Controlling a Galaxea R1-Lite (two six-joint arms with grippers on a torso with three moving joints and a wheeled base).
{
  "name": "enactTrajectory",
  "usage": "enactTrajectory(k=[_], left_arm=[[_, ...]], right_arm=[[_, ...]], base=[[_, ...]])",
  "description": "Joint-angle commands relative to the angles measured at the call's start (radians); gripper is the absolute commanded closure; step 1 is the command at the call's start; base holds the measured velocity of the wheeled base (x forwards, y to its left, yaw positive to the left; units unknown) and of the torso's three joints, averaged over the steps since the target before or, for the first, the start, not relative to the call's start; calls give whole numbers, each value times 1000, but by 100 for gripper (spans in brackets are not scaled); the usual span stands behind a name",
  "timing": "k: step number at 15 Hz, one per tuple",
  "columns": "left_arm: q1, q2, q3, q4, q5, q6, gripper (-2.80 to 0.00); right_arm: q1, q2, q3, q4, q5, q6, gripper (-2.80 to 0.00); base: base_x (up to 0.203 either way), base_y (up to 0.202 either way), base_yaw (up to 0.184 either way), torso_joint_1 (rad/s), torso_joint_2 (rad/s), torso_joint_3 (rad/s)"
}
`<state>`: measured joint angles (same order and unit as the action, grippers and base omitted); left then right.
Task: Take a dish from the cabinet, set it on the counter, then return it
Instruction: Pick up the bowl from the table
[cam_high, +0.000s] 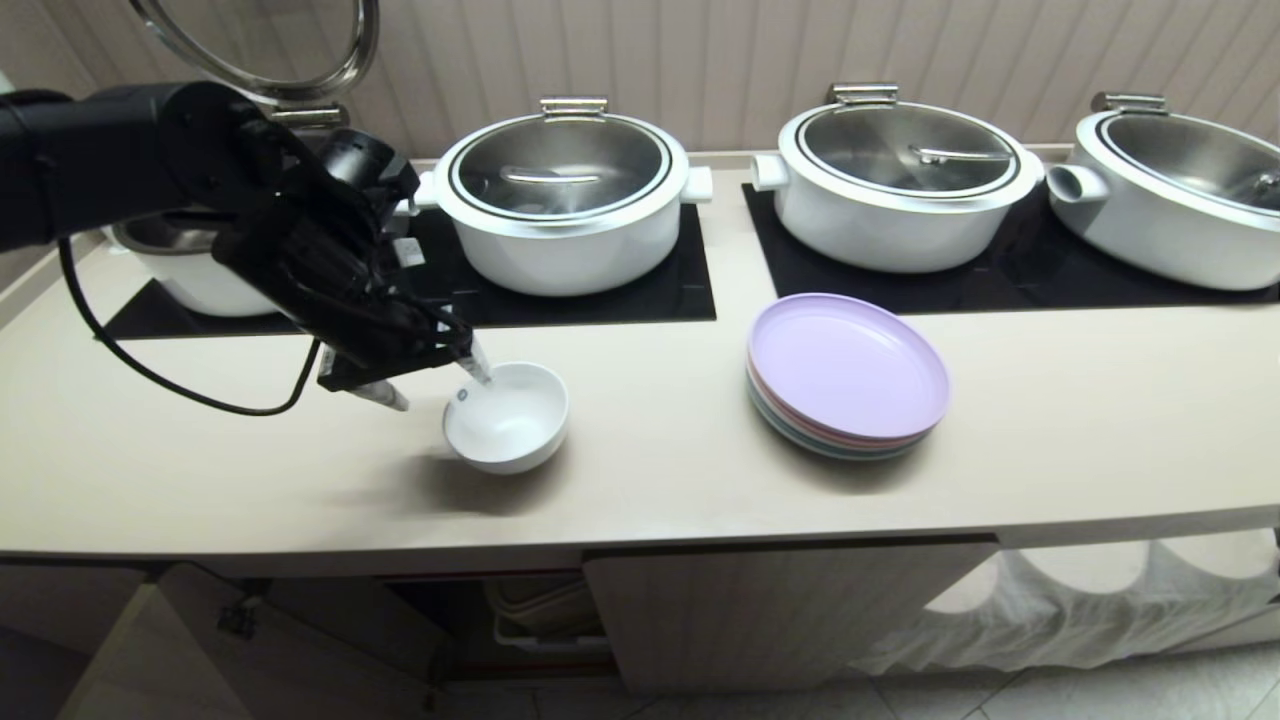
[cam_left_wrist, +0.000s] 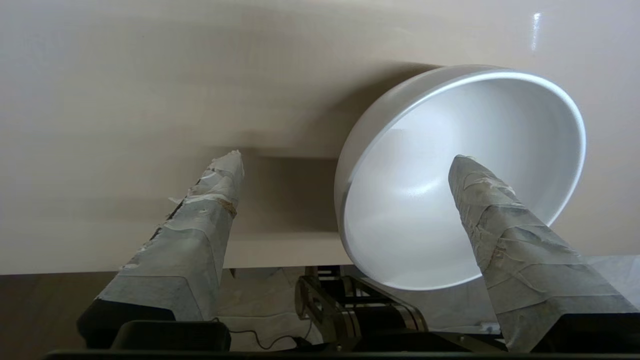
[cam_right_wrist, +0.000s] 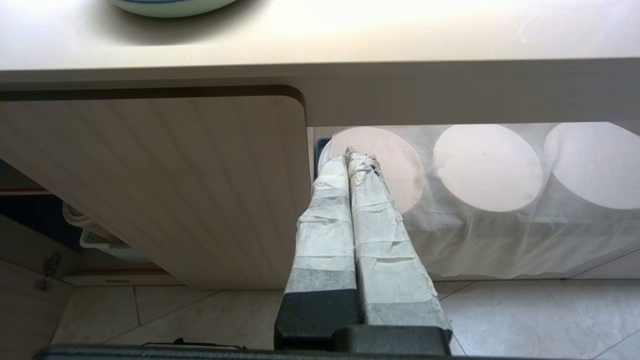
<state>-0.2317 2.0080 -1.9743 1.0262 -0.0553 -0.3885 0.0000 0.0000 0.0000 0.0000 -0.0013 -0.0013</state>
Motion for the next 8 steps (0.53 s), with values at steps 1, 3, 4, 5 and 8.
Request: enactTrajectory(k=[1,3,4,5,8], left_arm=[[3,26,0,2,-1,-3,-280],[3,38,0,-29,-34,-3,-280],[5,45,0,-32,-44,-3,-280],[3,54,0,-33,-44,-1,-280],[3,70,-2,-34,-42,-1,-280]], right_arm=[[0,0,0,0,0,0,0],[0,0,0,0,0,0,0],[0,0,0,0,0,0,0],[0,0,0,0,0,0,0],[0,0,0,0,1,0,0]], base=[[0,0,0,0,0,0],[0,0,0,0,0,0],[0,0,0,0,0,0],[0,0,0,0,0,0],[0,0,0,0,0,0]])
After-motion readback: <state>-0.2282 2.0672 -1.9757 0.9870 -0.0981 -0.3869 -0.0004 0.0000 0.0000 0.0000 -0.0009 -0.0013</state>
